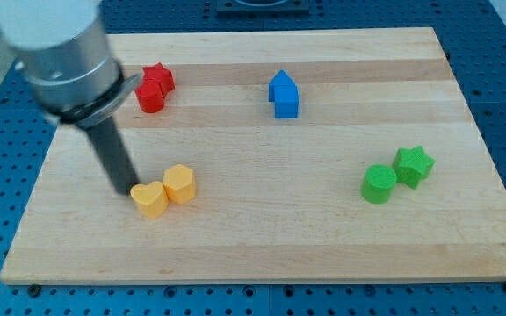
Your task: Move the heart to the right side slightly
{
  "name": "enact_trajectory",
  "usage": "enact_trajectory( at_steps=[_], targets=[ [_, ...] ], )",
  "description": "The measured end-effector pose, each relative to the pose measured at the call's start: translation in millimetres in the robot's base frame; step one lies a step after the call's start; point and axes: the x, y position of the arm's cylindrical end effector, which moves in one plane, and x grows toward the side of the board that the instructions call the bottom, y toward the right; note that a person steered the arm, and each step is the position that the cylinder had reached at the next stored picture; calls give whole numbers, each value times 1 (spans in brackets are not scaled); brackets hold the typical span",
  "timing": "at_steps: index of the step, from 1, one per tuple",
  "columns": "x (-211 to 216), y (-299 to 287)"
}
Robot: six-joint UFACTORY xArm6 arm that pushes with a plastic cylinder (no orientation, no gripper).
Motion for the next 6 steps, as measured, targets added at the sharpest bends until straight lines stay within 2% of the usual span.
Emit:
enact_trajectory(
  at_steps=[1,3,4,5,6],
  targets=[
    [22,2],
    [19,50],
    [32,44],
    [24,11],
    [-12,11]
  ],
)
